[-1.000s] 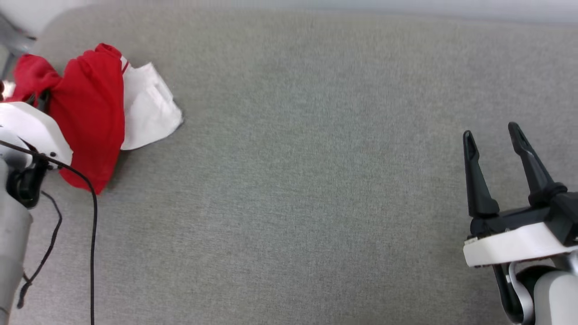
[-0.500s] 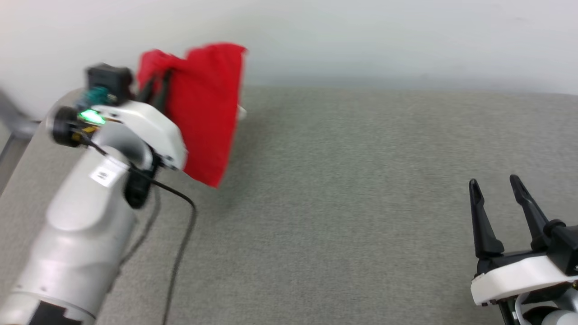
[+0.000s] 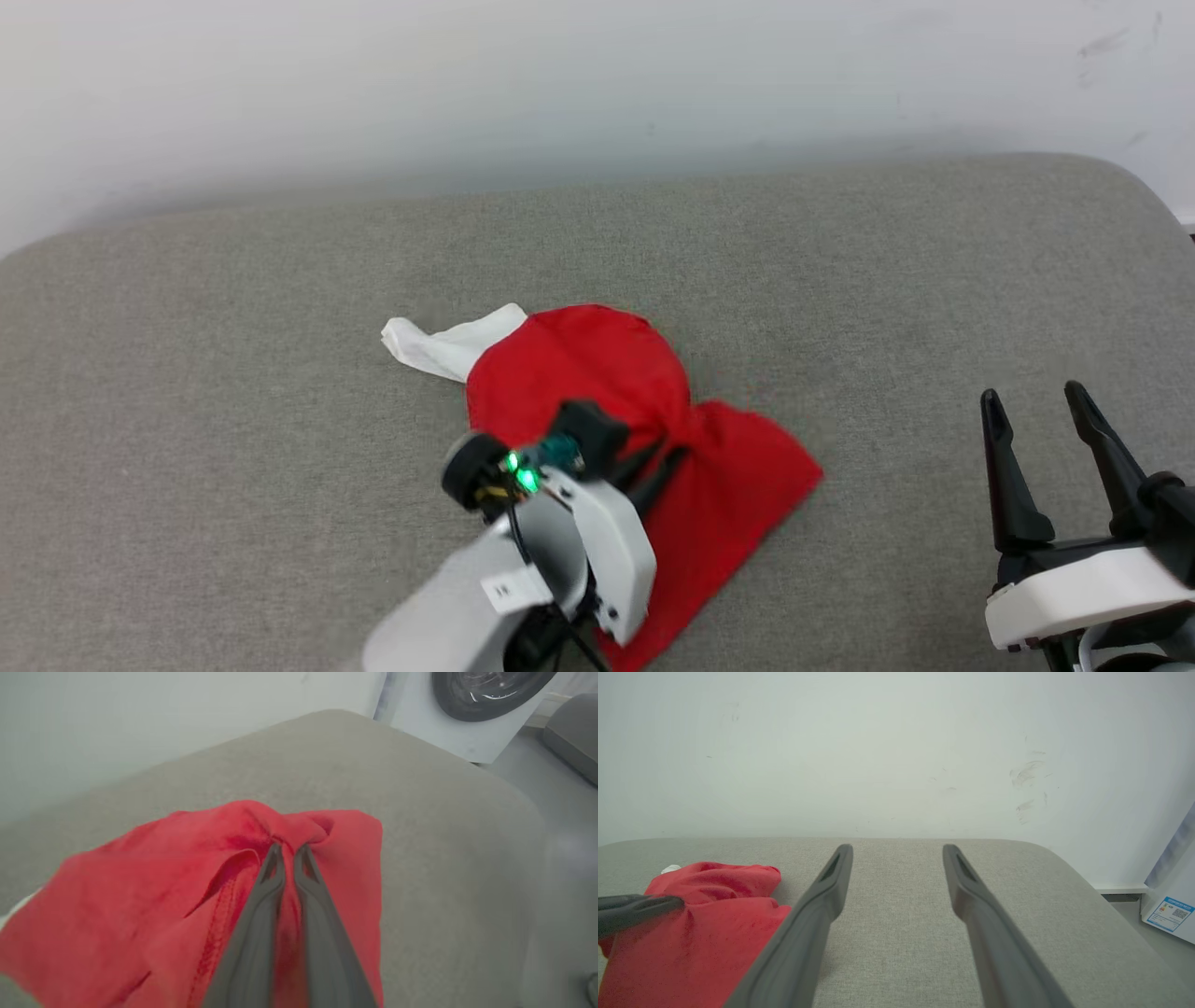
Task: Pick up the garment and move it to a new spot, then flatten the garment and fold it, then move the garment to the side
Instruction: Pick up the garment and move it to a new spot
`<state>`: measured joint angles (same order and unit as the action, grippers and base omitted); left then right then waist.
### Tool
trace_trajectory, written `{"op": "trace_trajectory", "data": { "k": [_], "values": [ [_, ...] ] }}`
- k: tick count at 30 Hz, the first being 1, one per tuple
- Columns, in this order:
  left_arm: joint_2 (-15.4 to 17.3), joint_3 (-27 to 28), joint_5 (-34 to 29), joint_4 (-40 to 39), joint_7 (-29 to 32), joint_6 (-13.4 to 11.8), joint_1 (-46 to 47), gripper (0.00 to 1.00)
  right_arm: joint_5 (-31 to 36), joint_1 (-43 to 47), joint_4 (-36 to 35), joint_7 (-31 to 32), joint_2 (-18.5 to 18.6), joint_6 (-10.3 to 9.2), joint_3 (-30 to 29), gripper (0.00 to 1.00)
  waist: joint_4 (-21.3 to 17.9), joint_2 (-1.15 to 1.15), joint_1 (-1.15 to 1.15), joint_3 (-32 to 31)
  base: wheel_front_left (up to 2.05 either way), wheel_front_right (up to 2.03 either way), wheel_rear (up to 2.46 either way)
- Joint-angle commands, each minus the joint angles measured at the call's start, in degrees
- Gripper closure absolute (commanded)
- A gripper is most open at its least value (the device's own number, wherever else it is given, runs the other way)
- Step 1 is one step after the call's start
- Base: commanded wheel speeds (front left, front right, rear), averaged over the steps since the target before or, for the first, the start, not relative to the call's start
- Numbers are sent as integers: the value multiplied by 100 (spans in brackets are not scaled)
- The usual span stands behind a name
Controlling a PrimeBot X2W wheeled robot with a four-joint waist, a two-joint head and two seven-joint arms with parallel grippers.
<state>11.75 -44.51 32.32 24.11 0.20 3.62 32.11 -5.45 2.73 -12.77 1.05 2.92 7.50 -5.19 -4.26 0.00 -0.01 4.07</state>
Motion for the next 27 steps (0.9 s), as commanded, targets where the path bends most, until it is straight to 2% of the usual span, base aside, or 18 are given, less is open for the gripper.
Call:
{"op": "trace_trajectory", "data": {
  "k": [1, 9, 10, 11, 12, 20, 27],
  "values": [
    [-85, -209, 18, -49, 110, 82, -281, 100, -29, 32, -30, -32, -6, -2, -22, 0, -47, 0, 1, 141, 0, 0, 0],
    [-293, -884, -129, 189, 215, 184, -800, 100, -63, -141, -28, -10, -6, -2, -85, 0, 95, 0, 1, 440, 0, 0, 0],
    [-301, -925, -132, 211, 198, 186, -816, 80, -17, -149, -20, -15, -6, -2, -94, 0, 122, 0, 1, 437, 0, 0, 0],
    [-305, -957, -192, 223, 133, 174, -806, 51, -28, -155, -3, -28, -6, -2, -106, 0, 152, 0, 1, 414, 0, 0, 0],
    [-317, -967, -217, 218, 67, 144, -814, 0, -9, -154, 4, -40, -6, -2, -110, 0, 178, 0, 1, 390, 0, 0, 0],
    [-299, -757, -456, -72, -826, -249, -793, 0, -55, 15, 160, -78, -6, -2, -55, 0, 407, 0, 1, -8, 0, 0, 0],
    [-134, -102, -348, -453, -1405, -860, -1039, 0, -56, 198, 273, -13, -6, -2, 52, 0, 528, 0, 1, -325, 0, 0, 0]
  ]
}}
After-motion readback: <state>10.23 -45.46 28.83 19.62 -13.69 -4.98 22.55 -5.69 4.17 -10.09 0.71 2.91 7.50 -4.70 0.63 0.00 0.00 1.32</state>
